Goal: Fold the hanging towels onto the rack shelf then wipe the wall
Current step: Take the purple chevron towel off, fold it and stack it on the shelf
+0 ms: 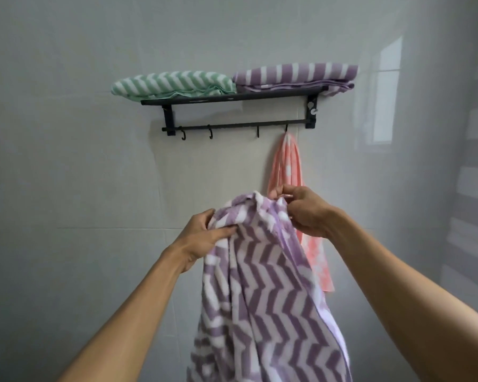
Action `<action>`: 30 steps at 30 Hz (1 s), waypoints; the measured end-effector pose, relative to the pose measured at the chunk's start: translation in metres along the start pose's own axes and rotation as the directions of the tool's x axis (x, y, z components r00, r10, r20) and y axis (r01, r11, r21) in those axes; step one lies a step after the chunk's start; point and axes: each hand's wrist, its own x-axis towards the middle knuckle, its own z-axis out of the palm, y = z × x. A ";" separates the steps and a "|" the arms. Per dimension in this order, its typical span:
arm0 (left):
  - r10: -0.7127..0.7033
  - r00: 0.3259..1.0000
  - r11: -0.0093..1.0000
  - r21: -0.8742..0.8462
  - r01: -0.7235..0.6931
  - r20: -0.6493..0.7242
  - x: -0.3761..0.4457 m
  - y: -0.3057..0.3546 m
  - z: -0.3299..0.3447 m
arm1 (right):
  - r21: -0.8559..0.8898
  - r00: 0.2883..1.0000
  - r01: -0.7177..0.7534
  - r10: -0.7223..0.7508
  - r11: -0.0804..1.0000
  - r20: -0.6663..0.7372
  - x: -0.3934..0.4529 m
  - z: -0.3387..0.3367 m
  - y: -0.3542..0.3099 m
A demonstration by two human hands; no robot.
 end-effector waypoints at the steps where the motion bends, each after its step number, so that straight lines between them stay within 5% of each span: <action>1: 0.027 1.000 0.999 0.027 -0.027 -0.013 0.001 0.003 -0.004 | 0.011 0.999 -0.044 0.044 0.999 0.006 0.003 0.003 -0.002; 5: 0.117 0.990 0.983 0.153 -0.104 -0.076 0.004 0.009 -0.023 | 0.200 0.986 -0.162 0.150 0.966 0.072 0.012 0.036 -0.008; 9: 0.124 0.988 0.972 0.212 -0.102 -0.096 0.003 0.004 -0.045 | -0.257 1.000 -0.013 0.010 0.966 -0.014 0.018 0.083 -0.004; 12: -0.013 0.994 0.982 0.188 -0.008 0.108 -0.008 0.000 -0.067 | -0.220 0.985 0.092 -0.121 0.971 -0.121 0.027 0.109 0.004; 15: -0.159 0.913 0.987 0.082 0.138 0.375 -0.016 -0.009 -0.090 | -0.132 0.980 0.114 -0.133 0.985 -0.151 0.032 0.126 0.006; 17: -0.201 0.885 0.979 0.056 0.196 0.420 -0.014 -0.021 -0.103 | -0.047 0.981 0.118 -0.124 0.992 -0.147 0.031 0.130 0.006; 21: -0.191 0.899 0.976 0.170 0.132 0.395 -0.014 -0.040 -0.117 | 0.007 0.988 0.076 -0.075 0.997 -0.134 0.028 0.123 0.004; 25: -0.111 0.959 0.993 0.059 0.099 0.261 -0.009 -0.042 -0.123 | -0.058 0.981 0.040 -0.051 0.997 -0.188 0.024 0.106 0.005; 30: 0.020 0.995 0.998 0.052 -0.026 0.095 0.006 -0.006 -0.108 | -0.384 0.993 -0.103 0.072 0.918 -0.093 0.017 0.086 0.011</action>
